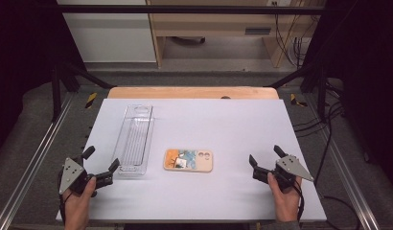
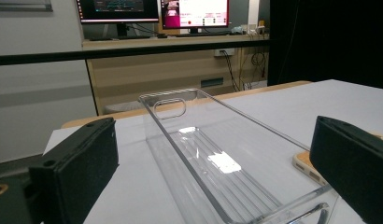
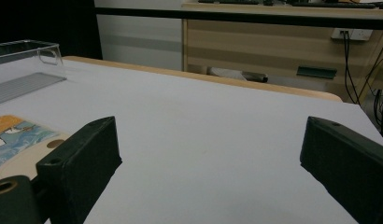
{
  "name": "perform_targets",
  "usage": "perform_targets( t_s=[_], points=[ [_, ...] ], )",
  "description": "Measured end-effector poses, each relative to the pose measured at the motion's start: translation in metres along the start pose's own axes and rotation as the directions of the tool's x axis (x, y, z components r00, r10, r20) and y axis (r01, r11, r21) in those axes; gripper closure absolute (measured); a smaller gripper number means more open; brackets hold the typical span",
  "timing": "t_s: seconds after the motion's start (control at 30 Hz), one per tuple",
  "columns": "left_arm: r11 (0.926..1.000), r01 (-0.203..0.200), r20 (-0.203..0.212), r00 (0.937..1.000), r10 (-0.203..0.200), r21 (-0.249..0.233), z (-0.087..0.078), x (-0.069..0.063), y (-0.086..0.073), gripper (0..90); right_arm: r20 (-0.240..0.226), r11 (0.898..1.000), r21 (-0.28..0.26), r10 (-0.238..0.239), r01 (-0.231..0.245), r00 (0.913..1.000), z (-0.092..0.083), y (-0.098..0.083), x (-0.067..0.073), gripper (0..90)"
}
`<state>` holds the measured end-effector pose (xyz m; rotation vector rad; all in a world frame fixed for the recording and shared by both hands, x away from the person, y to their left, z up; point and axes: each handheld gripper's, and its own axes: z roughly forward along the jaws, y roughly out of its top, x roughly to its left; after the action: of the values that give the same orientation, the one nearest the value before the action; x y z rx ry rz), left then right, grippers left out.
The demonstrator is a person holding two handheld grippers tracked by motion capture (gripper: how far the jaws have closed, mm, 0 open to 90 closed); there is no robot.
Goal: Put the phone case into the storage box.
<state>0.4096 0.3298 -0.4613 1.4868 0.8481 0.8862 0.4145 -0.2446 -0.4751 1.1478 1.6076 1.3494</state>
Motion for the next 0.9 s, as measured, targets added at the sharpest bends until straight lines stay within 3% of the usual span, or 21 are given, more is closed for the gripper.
perform_targets(
  t_s=[0.57,0.9],
  points=[
    [1.0,0.003,-0.002,1.0,-0.003,0.006,-0.001,0.0,0.0,1.0,0.004,0.999,0.031,0.037,-0.037,0.9993,0.0,0.004,0.009,5.0],
    [0.9999,0.005,-0.006,1.0,-0.005,0.01,-0.002,0.002,-0.001,1.0,-0.056,0.999,0.048,0.024,-0.021,0.9981,0.006,0.009,0.03,3.3]
  ],
)
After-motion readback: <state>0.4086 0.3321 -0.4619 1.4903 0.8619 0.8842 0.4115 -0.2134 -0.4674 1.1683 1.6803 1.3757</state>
